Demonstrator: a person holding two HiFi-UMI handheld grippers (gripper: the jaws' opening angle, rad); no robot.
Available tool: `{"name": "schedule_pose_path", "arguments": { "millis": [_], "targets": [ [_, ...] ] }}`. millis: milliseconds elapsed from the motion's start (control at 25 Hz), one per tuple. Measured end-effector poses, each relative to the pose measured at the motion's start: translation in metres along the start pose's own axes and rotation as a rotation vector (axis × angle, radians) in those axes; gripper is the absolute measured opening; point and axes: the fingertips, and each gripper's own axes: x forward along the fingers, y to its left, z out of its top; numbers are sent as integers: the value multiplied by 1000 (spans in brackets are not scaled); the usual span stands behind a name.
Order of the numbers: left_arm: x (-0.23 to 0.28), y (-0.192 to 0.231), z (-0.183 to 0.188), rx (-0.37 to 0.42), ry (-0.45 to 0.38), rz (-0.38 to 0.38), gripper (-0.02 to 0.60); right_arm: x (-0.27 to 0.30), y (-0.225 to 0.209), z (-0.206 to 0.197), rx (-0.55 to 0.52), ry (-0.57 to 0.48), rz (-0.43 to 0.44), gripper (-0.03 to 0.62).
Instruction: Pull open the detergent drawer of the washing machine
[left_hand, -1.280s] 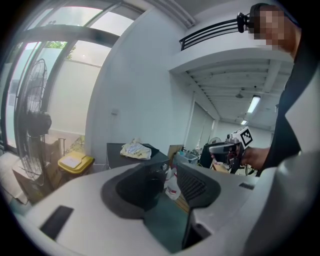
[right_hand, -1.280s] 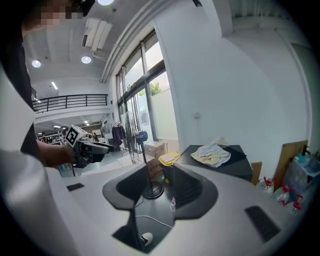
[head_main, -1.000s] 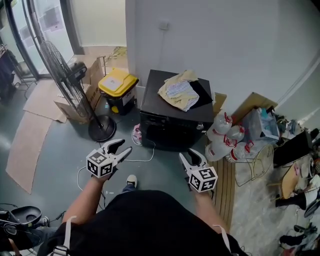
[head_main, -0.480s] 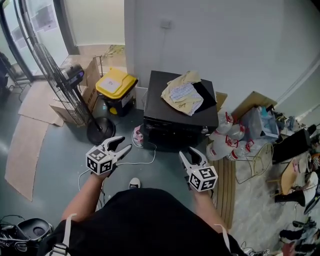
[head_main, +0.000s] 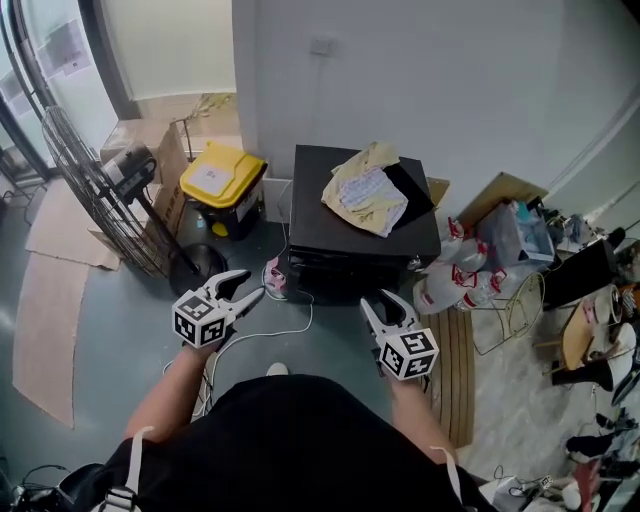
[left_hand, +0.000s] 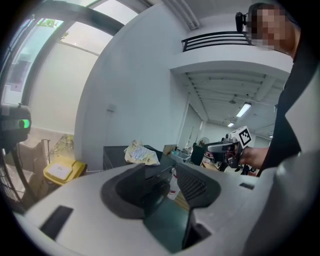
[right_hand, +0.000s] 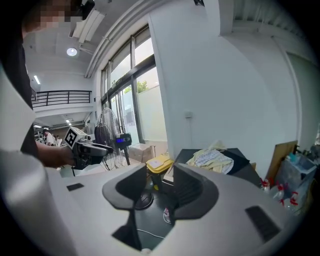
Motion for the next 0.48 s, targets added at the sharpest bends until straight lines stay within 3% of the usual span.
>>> {"name": "schedule_pose_path", "arguments": {
  "millis": [480],
  "targets": [
    [16, 45, 8, -9, 8, -93, 206, 26, 16, 4, 10, 42, -69, 172]
  ]
}}
